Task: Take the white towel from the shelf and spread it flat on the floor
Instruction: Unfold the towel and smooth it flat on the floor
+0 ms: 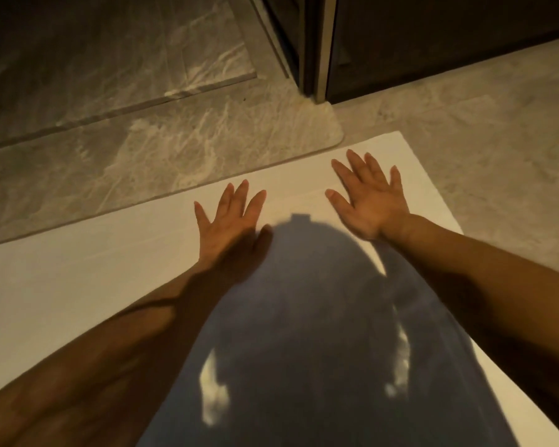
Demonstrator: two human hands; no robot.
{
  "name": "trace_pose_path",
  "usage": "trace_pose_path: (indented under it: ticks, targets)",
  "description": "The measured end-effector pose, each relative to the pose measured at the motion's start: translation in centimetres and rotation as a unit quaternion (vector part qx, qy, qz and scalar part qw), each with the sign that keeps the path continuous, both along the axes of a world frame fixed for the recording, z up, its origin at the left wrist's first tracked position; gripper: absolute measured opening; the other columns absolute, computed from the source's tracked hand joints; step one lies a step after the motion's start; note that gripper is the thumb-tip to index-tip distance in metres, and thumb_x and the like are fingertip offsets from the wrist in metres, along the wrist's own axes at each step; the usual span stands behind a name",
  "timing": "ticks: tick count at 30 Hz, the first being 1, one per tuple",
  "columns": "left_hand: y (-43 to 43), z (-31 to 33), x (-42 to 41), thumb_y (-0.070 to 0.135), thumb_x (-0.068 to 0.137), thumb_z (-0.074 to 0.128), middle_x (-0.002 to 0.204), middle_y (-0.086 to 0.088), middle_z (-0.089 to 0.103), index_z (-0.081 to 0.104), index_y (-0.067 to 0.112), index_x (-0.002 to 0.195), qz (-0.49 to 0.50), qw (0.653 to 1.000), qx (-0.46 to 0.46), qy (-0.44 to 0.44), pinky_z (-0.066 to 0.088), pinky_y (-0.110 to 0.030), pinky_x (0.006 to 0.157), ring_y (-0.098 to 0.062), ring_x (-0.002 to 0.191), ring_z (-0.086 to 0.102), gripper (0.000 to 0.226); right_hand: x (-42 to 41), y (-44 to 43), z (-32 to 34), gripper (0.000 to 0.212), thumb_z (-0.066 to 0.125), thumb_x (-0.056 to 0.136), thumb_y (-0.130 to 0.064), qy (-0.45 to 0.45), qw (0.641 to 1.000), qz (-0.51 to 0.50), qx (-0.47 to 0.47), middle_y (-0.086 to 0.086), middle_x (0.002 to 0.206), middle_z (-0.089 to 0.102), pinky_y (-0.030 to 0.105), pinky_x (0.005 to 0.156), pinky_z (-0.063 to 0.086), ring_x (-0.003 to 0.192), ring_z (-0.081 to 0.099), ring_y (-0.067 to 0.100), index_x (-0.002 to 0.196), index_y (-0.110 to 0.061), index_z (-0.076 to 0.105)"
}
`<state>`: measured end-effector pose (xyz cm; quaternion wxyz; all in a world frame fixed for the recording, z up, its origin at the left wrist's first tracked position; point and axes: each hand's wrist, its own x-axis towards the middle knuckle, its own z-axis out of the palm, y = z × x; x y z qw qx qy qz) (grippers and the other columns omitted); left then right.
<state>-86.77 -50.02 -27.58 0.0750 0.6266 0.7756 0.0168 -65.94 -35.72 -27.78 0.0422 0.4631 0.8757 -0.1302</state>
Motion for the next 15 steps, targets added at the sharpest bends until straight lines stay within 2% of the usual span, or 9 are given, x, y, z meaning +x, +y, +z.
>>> trace_pose_path:
  ticks: [3, 8, 11, 15]
  targets:
    - [2.6, 0.7, 3.6, 0.037, 0.094, 0.037, 0.158, -0.005, 0.016, 0.024, 0.033, 0.145, -0.023, 0.999, 0.033, -0.03, 0.004, -0.063, 0.111, -0.027, 0.146, 0.01, 0.053, -0.2, 0.4, 0.1, 0.061, 0.017, 0.093, -0.058, 0.017, 1.0, -0.009, -0.009, -0.003, 0.158, -0.01, 0.052, 0.112, -0.007, 0.144, -0.012, 0.021, 0.147, -0.036, 0.0]
    - [3.8, -0.4, 5.7, 0.045, 0.093, 0.032, 0.156, -0.001, 0.025, 0.029, 0.043, 0.141, -0.018, 0.997, 0.072, -0.031, 0.008, -0.062, 0.111, -0.025, 0.144, 0.02, 0.048, 0.5, 2.7, 0.1, 0.063, 0.016, 0.091, -0.061, 0.012, 0.999, -0.032, 0.019, -0.001, 0.159, -0.007, 0.051, 0.113, 0.002, 0.145, -0.006, 0.023, 0.147, -0.035, 0.003]
    - [3.7, -0.4, 5.5, 0.046, 0.092, 0.031, 0.154, -0.001, 0.028, 0.032, 0.042, 0.139, -0.02, 0.996, 0.078, -0.026, 0.009, -0.061, 0.111, -0.025, 0.143, 0.023, 0.048, 1.4, 4.1, 0.3, 0.063, 0.013, 0.093, -0.059, -0.002, 0.998, -0.06, 0.012, 0.001, 0.159, -0.01, 0.047, 0.114, -0.003, 0.144, -0.011, 0.024, 0.148, -0.032, 0.0]
    - [3.8, -0.1, 5.7, 0.049, 0.092, 0.03, 0.155, 0.001, 0.026, 0.033, 0.042, 0.14, -0.014, 0.997, 0.067, -0.028, 0.008, -0.06, 0.112, -0.022, 0.144, 0.02, 0.049, 1.7, 2.9, 0.8, 0.064, 0.017, 0.094, -0.055, 0.041, 0.992, -0.117, -0.013, 0.004, 0.158, -0.012, 0.045, 0.113, -0.01, 0.144, -0.013, 0.023, 0.149, -0.025, 0.001]
